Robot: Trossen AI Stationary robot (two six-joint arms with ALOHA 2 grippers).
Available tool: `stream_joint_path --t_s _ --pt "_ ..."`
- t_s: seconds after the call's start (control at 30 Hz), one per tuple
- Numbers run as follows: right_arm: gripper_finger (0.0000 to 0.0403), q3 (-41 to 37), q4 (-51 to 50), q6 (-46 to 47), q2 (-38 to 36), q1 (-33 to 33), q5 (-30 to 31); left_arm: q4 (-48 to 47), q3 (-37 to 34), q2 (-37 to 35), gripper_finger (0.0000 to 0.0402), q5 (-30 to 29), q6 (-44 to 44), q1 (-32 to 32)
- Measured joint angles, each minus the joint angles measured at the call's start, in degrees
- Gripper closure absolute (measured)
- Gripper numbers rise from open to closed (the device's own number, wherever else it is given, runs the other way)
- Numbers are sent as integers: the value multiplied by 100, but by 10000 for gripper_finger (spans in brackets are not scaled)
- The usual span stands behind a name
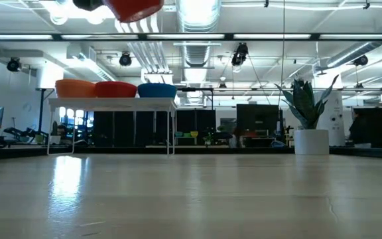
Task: Pick & Place Mini bowls
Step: Stack the red bowl on top of the red bowl on the shelf
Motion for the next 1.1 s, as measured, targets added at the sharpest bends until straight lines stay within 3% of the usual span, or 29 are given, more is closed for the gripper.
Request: stream_joint_path --t_s 0.23,0.6,0.8,1.1 --pt "394 0 28 67 0 -46 123 -495 190 -287 401 273 111 1366" --pt "394 0 59 269 0 -79 124 -1260 746 96 401 413 669 3242" --pt "394 0 82 269 0 -81 124 -1287 669 474 401 402 935 3827" --pt "394 0 81 267 0 -81 122 -1246 664 993 401 44 1030 4223"
